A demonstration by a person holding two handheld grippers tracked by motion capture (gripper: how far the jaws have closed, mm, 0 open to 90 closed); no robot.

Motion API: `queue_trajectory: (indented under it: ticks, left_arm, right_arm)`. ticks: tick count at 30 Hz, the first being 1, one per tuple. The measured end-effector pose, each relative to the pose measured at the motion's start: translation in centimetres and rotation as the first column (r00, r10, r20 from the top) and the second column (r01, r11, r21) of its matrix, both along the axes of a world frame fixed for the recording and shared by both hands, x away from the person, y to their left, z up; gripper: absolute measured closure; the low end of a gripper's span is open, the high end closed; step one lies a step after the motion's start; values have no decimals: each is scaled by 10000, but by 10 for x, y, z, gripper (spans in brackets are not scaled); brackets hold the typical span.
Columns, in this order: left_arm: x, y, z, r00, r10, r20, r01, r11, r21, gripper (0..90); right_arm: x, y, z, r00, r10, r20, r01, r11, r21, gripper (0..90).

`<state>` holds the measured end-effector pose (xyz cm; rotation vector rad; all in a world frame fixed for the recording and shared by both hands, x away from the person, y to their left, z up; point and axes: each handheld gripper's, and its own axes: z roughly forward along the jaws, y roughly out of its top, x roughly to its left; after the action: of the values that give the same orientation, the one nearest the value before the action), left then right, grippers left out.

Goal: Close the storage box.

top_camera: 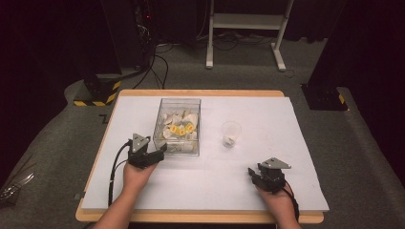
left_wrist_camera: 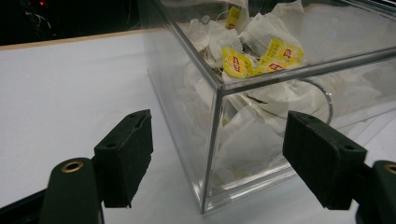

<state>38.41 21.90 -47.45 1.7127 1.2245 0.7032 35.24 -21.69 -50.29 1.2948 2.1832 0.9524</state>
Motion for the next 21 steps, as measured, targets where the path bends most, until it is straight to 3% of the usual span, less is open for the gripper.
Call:
queue_trajectory:
  ticks: [21]
  left_arm:
    - [10, -2, -6, 9995, 325, -34, -326, 9993, -209, 272]
  right_arm:
    - [0, 0, 0, 10000, -30, -30, 30, 10000, 21, 538]
